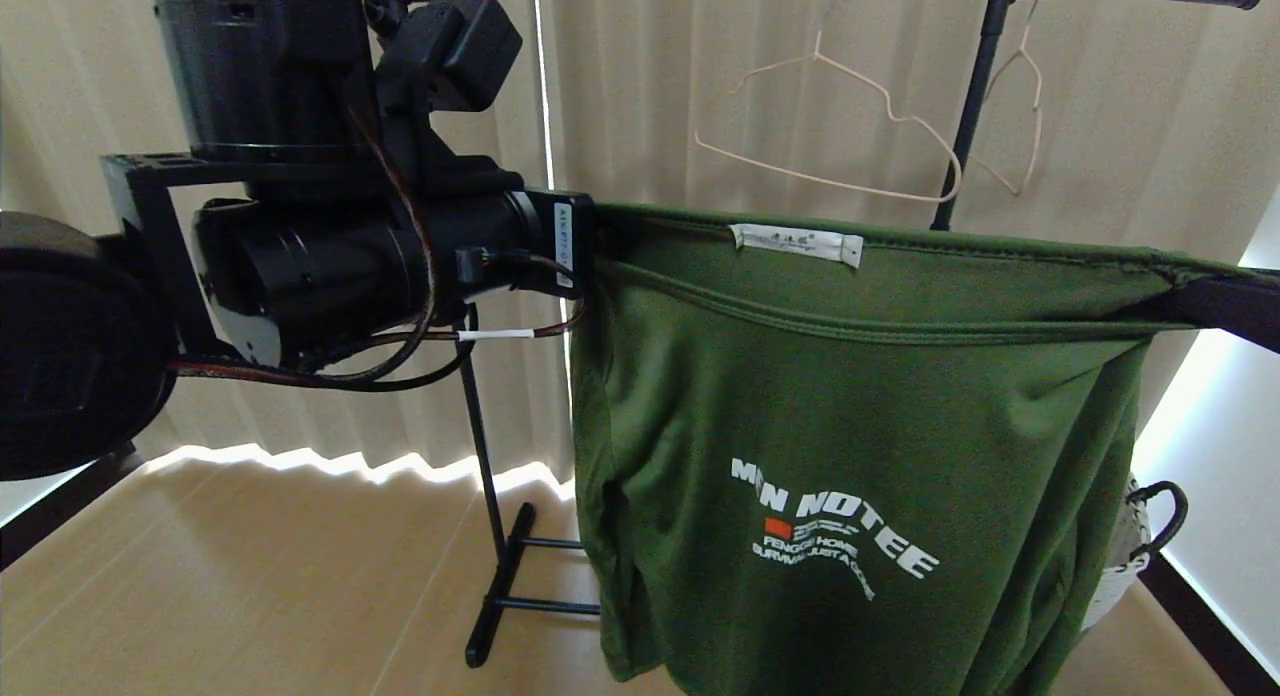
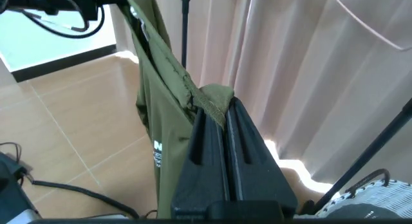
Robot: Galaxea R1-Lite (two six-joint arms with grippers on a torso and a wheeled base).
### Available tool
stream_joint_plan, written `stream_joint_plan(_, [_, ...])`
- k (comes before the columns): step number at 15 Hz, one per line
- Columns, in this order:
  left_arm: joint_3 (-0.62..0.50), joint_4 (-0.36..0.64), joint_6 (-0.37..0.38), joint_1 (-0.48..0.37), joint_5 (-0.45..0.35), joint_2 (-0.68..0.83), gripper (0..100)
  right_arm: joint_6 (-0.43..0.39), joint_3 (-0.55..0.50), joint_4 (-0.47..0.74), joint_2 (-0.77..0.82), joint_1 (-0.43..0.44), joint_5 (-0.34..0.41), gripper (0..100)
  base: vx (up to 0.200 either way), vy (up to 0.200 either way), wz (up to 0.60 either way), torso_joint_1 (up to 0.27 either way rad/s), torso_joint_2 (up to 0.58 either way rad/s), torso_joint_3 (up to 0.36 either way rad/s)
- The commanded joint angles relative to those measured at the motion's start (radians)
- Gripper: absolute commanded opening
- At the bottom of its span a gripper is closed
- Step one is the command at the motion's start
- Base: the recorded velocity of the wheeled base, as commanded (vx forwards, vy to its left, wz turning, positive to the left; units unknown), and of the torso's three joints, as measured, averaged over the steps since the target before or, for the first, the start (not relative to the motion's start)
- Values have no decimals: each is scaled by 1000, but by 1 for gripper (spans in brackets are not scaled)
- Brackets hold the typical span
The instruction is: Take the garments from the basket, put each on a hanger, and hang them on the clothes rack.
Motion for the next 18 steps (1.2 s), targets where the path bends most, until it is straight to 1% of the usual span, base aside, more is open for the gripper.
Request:
stream_joint_plan(1, [10, 5, 1, -1, 0, -6, 0, -2, 0, -4, 6, 0, -3, 0, 0, 0, 0, 0, 0, 0])
stream_joint_plan(3, [25, 36, 1, 1, 0, -42, 0, -17, -3, -11, 32, -18, -6, 0, 0, 0, 0, 0, 0, 0])
stream_joint_plan(5, [25, 117, -1, 1, -3, -89, 0, -38, -10, -41, 74, -70, -6, 0, 0, 0, 0, 0, 0, 0])
stream_joint_plan(7, [26, 173, -1, 1, -7, -124, 0, -38, -8, -108, 110, -85, -6, 0, 0, 0, 0, 0, 0, 0])
stream_joint_plan(8, [33, 228, -1, -1, -12, -163, 0, -37, -8, -182, 150, -90, -6, 0, 0, 0, 0, 0, 0, 0])
stream_joint_plan(9, [33, 228, -1, -1, -12, -163, 0, -37, -8, -182, 150, -90, -6, 0, 0, 0, 0, 0, 0, 0])
stream_joint_plan(10, [74, 243, 1, -4, -44, -210, 0, -35, -14, -269, 207, -90, -6, 0, 0, 0, 0, 0, 0, 0])
stream_joint_plan(11, [128, 242, 4, -5, -99, -250, 0, -35, -20, -320, 241, -90, -4, 0, 0, 0, 0, 0, 0, 0])
stream_joint_plan(12, [152, 242, 4, -5, -135, -269, 0, -34, -26, -344, 258, -90, -3, 0, 0, 0, 0, 0, 0, 0])
stream_joint_plan(13, [191, 234, 22, -5, -205, -309, 0, -28, -40, -389, 290, -90, 0, 0, 0, 0, 0, 0, 0, 0])
stream_joint_plan(14, [192, 232, 25, -5, -213, -313, 0, -26, -42, -393, 293, -90, 0, 0, 0, 0, 0, 0, 0, 0])
stream_joint_plan(15, [200, 211, 78, -5, -308, -359, 0, -11, -51, -439, 319, -90, 3, 0, 0, 0, 0, 0, 0, 0])
stream_joint_plan(16, [200, 190, 87, -5, -345, -371, 0, -3, -54, -462, 330, -90, 5, 0, 0, 0, 0, 0, 0, 0])
stream_joint_plan(18, [210, 157, 90, -22, -356, -382, 0, 12, -54, -507, 351, -90, 5, 0, 0, 0, 0, 0, 0, 0])
